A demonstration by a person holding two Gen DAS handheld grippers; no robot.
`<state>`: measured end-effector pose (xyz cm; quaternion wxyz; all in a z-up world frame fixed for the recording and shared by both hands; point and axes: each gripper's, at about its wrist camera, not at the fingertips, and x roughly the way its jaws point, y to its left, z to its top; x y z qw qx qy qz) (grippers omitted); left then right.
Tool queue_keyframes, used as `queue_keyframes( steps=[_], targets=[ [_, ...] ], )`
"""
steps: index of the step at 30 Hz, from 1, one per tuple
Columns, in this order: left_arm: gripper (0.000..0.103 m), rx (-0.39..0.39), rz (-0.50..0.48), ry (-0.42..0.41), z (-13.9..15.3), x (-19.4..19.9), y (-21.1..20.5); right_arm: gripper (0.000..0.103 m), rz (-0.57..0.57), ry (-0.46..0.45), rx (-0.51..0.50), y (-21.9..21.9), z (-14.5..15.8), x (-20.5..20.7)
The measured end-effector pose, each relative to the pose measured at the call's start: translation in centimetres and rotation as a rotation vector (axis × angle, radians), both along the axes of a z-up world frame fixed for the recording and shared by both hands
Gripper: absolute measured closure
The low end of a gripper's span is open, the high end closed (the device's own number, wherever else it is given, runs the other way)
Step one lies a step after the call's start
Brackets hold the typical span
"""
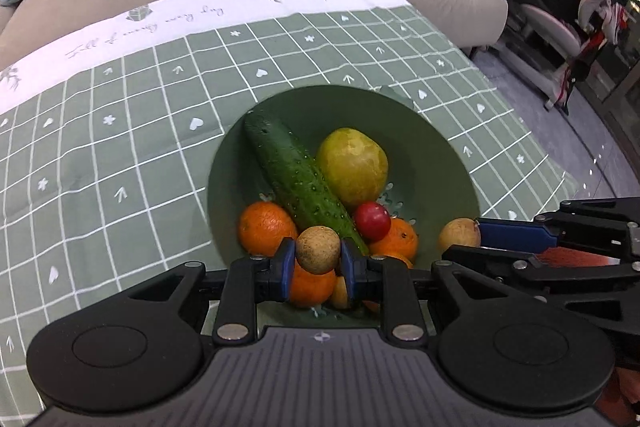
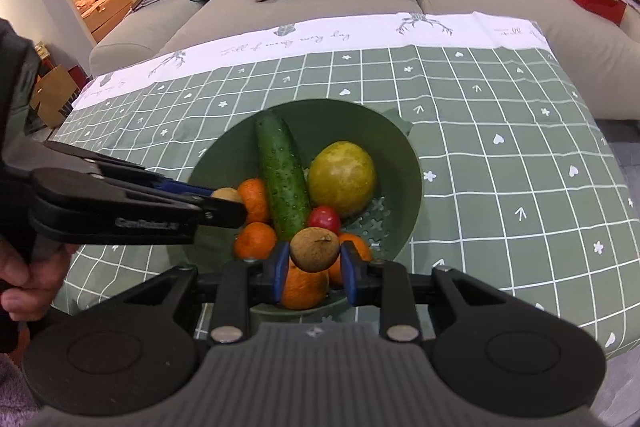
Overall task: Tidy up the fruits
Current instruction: 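Carry both longans over the colander and lower them inside, then open both tools to drop the longans into the colander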
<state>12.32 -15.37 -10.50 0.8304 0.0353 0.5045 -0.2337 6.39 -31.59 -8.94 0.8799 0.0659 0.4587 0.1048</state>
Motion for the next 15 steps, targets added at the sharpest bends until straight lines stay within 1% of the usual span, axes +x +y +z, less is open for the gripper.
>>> queue_keyframes(
  steps=[3,6,10,15],
  targets=[
    [0.076,0.01,-0.003,0.014,-0.8,0.7,-0.4,0.079,-0.009,0.014,0.019,-0.3,-0.5,0.7],
    [0.076,0.018,-0.006,0.049,-1.7,1.3,-0.5,0.079,-0.005,0.023,0.025,-0.3,-0.8,1.1],
    [0.076,0.026,-0.013,0.062,-2.3,1.6,-0.5,0.079,-0.004,0.036,0.029,-0.3,-1.1,1.5],
    [0.074,0.003,-0.021,0.076,-2.1,1.7,-0.1,0.079,-0.001,0.043,0.028,-0.2,-1.2,1.5]
  ],
)
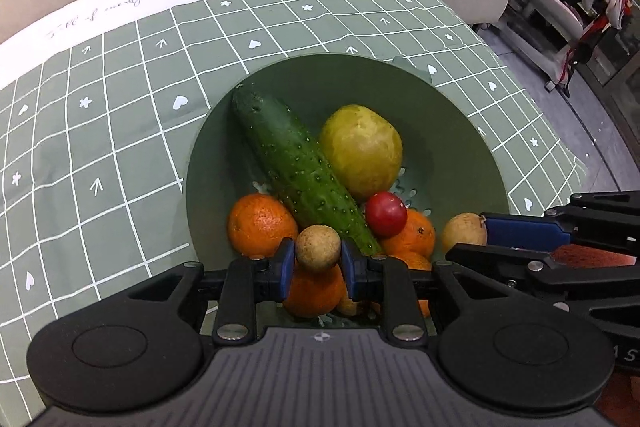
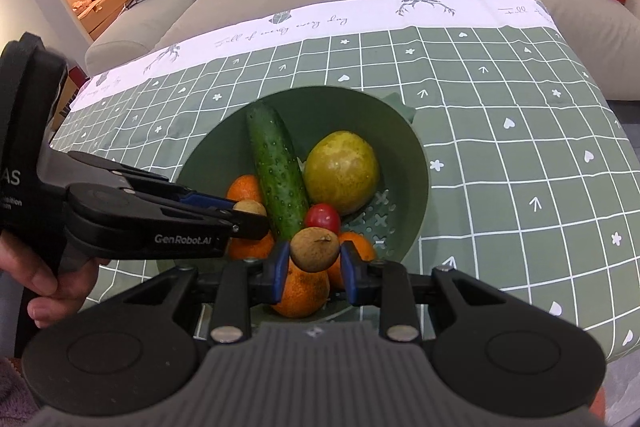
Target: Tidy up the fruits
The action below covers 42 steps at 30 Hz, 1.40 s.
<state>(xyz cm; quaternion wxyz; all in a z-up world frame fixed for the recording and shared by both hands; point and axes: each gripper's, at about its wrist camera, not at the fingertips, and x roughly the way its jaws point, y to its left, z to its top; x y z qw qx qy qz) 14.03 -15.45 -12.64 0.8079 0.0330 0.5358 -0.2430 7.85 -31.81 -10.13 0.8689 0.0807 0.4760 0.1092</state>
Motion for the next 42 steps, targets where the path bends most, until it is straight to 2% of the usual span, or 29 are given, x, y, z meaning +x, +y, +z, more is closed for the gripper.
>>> queue_keyframes(
  steps=[4,12,17,21,27,31,32,34,37,38,39,42],
  targets=[
    [0.066,-0.043,0.004,0.005,0.6,-0.1,0.7,0.079,0.023,0.005,0.0,0.5,0.1,0.1],
    [0.062,-0.09,0.061,-0.078,3.8,-1.5,3.5,0.079,0.089,0.05,0.077,2.7,-0.2,0.7],
    [0.062,-0.023,0.096,-0.154,4.9,-2.3,5.5,0.079,0.1,0.1,0.061,4.2,-1.1,1.5],
    [0.059,0.021,0.114,-0.184,5.3,-2.9,6.8,0.079,0.096,0.128,0.043,4.7,-1.7,2.0],
    [0.059,0.054,0.13,-0.202,5.5,-3.4,7.9,0.078,0.079,0.15,0.05,4.8,-2.0,2.4],
    [0.059,0.049,0.127,-0.224,6.1,-4.0,8.3,0.078,0.069,0.145,0.05,4.9,-1.4,2.2],
    [0.059,0.048,0.125,-0.232,6.4,-4.2,8.4,0.076,0.066,0.14,0.051,5.0,-1.1,2.1],
    [0.059,0.053,0.12,-0.248,6.9,-4.6,8.6,0.066,0.066,0.122,0.047,5.2,-0.3,2.1],
    [0.058,0.064,0.129,-0.288,8.0,-5.3,9.1,0.062,0.076,0.078,0.027,5.8,1.4,1.8],
    [0.057,0.063,0.135,-0.305,8.5,-5.5,9.4,0.056,0.077,0.061,0.02,6.1,2.1,1.8],
    [0.054,0.059,0.143,-0.323,9.0,-5.8,9.7,0.048,0.074,0.035,0.012,6.4,3.0,1.6],
    [0.044,0.036,0.186,-0.392,11.1,-7.0,10.9,0.042,0.068,-0.045,-0.01,7.1,5.6,1.1]
  ],
)
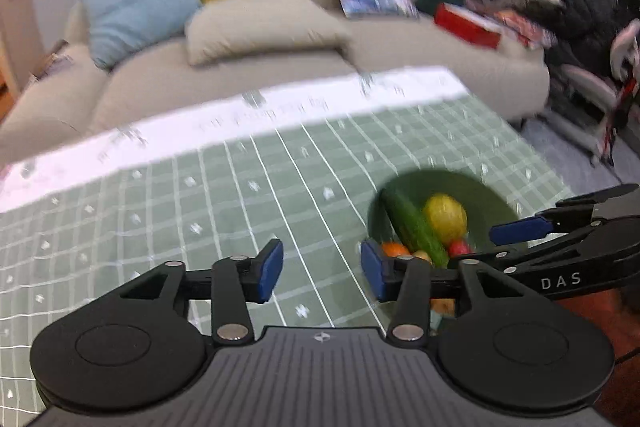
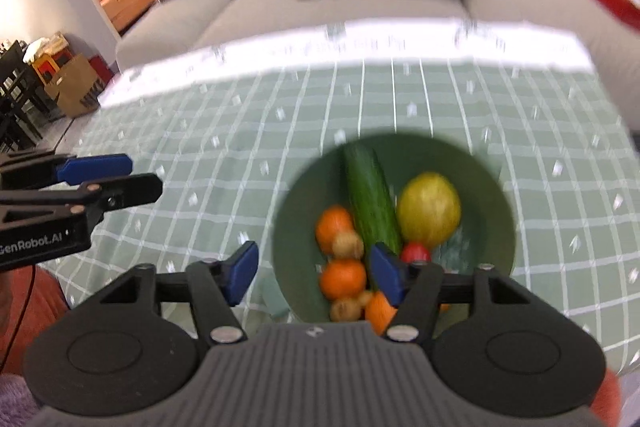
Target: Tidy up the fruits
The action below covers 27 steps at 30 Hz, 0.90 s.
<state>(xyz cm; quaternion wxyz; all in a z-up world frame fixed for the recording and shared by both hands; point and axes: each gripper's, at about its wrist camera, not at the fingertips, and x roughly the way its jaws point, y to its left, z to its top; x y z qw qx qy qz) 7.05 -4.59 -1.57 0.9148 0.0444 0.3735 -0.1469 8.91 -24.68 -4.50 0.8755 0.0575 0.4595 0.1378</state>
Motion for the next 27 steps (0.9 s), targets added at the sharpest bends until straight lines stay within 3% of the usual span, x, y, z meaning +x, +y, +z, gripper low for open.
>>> queue_keyframes(
  steps=[4,6,10,14,19,27],
  targets=[
    [0.022,-0.008,0.068,-0.113,2.6,-1.8,1.5,0.032,-0.017,-0.103,-0.019,0.9,3.4,-1.7],
    [0.016,0.001,0.103,-0.158,3.7,-2.7,2.0,0.023,-0.028,-0.152,-0.031,1.3,5.1,-2.9],
    [0.013,-0.002,0.175,-0.227,5.7,-4.9,2.8,0.015,-0.054,-0.224,-0.033,1.8,7.8,-5.5],
    [0.008,-0.003,0.185,-0.261,7.0,-6.7,3.4,0.014,-0.077,-0.231,-0.091,2.9,9.3,-7.5],
    [0.007,0.036,0.199,-0.226,6.4,-7.7,3.4,0.005,-0.133,-0.278,-0.195,3.8,9.4,-10.6],
    [0.007,0.041,0.206,-0.078,3.5,-8.1,3.5,0.005,-0.171,-0.208,-0.172,4.7,6.2,-12.7]
  ],
)
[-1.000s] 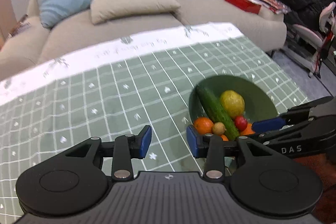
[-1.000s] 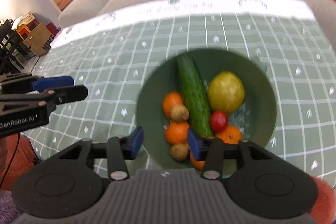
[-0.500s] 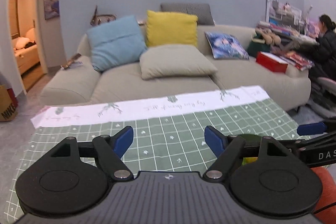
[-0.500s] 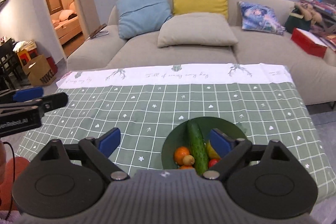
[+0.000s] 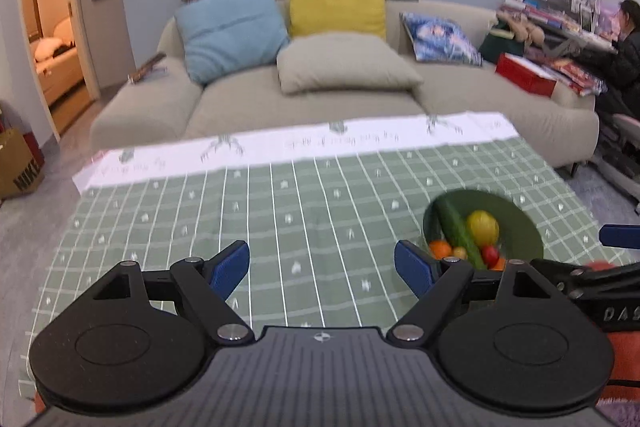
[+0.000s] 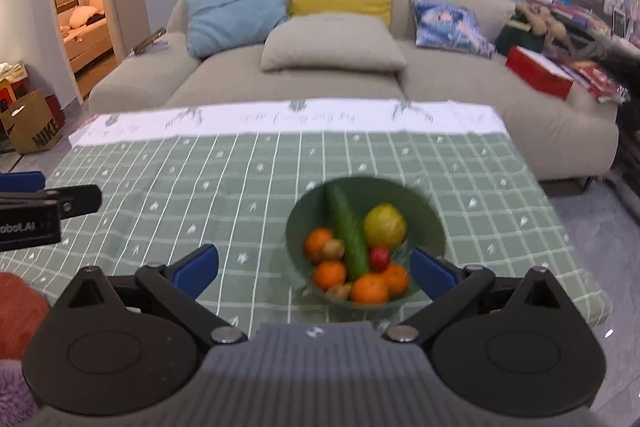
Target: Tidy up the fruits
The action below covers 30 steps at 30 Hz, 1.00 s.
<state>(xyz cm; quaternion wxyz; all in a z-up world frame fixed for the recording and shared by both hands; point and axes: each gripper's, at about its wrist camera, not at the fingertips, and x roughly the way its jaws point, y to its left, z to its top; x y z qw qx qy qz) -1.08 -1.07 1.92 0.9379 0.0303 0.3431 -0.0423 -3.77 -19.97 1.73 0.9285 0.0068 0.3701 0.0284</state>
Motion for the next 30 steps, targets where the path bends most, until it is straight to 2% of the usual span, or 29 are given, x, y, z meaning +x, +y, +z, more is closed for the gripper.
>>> queue_keyframes(
  steps=[6,10,30],
  targets=[
    [0.007,0.047,-0.009,0.087,-2.1,-0.2,-0.4,0.005,-0.017,0.017,-0.022,0.7,-1.2,0.2],
    [0.007,0.026,-0.004,0.12,-2.8,-0.4,0.2,0.005,-0.017,0.031,-0.022,0.6,-1.6,0.2],
    [0.007,0.034,0.004,0.132,-2.8,-0.2,0.6,0.005,0.002,0.034,-0.035,1.2,-1.4,0.5]
  ],
)
